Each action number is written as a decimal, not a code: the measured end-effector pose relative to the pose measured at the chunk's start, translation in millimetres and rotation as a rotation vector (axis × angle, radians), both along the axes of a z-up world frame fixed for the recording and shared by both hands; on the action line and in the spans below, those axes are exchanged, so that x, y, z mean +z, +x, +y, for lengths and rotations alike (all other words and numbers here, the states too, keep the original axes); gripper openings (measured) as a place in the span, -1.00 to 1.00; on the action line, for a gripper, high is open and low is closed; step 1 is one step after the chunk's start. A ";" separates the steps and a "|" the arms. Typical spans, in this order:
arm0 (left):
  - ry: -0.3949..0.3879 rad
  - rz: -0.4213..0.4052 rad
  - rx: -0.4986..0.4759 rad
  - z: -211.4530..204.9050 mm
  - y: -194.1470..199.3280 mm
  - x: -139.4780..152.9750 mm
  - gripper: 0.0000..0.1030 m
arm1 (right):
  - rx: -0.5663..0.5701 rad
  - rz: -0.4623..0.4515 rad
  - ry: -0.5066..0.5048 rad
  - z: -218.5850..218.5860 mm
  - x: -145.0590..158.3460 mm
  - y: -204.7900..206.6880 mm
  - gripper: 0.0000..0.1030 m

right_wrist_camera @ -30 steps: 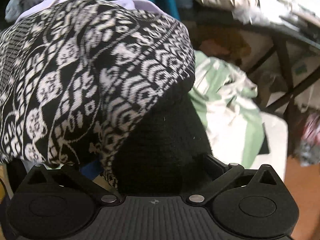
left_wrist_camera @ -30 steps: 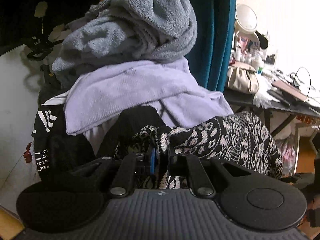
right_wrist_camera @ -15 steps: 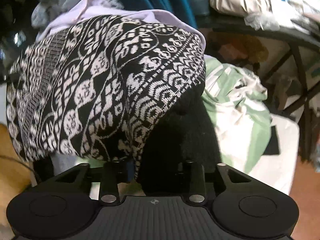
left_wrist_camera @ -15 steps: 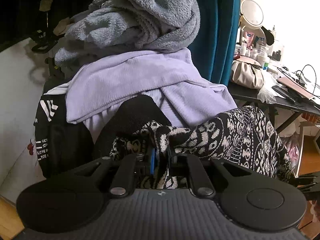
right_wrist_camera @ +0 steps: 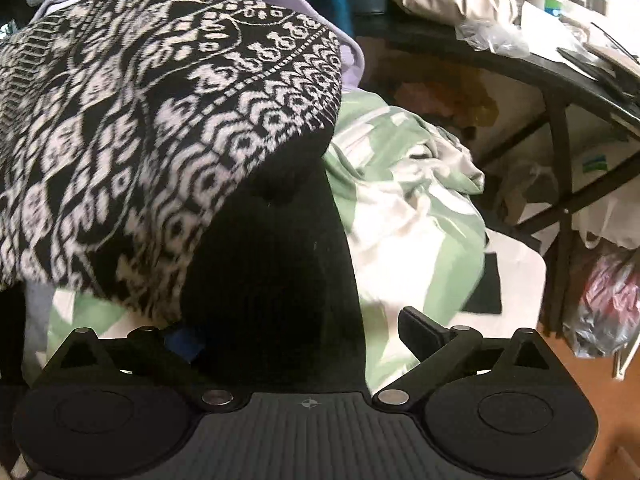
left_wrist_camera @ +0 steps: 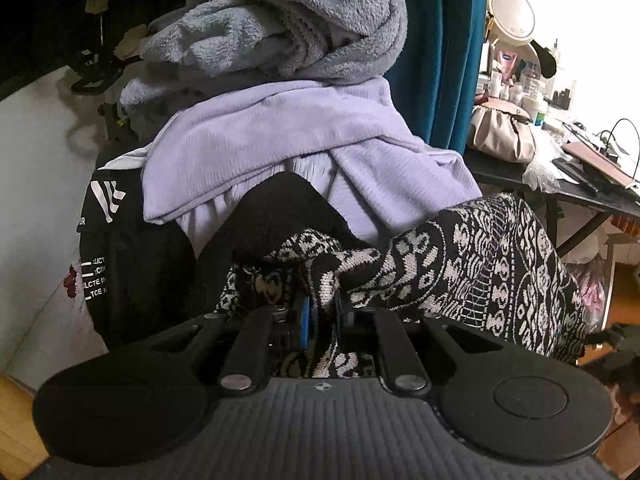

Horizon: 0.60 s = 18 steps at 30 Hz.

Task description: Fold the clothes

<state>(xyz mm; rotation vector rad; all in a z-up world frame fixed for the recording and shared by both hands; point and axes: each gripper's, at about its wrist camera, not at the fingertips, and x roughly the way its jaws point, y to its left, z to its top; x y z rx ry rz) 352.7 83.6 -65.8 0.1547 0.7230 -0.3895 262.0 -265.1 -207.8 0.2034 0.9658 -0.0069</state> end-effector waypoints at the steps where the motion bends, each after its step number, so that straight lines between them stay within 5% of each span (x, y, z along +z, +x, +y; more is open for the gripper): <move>1: 0.000 0.001 0.003 -0.3 -0.3 -0.3 -0.75 | 0.011 0.001 0.001 0.7 -1.5 4.4 0.89; 3: -0.002 0.003 0.011 -0.7 -0.8 -0.7 -0.75 | 0.032 0.003 0.009 1.9 -4.2 12.6 0.72; 5: -0.002 0.001 0.019 -1.6 -2.5 -0.8 -0.76 | 0.047 0.013 0.063 1.9 -2.2 13.5 0.08; 8: -0.005 -0.007 0.035 -3.2 -7.9 -0.1 -0.76 | 0.063 0.002 0.087 7.7 12.5 1.6 -0.50; 18: -0.064 -0.077 -0.043 -25.0 -75.8 33.2 -0.79 | -0.012 -0.271 0.195 -29.4 104.0 -61.0 -0.72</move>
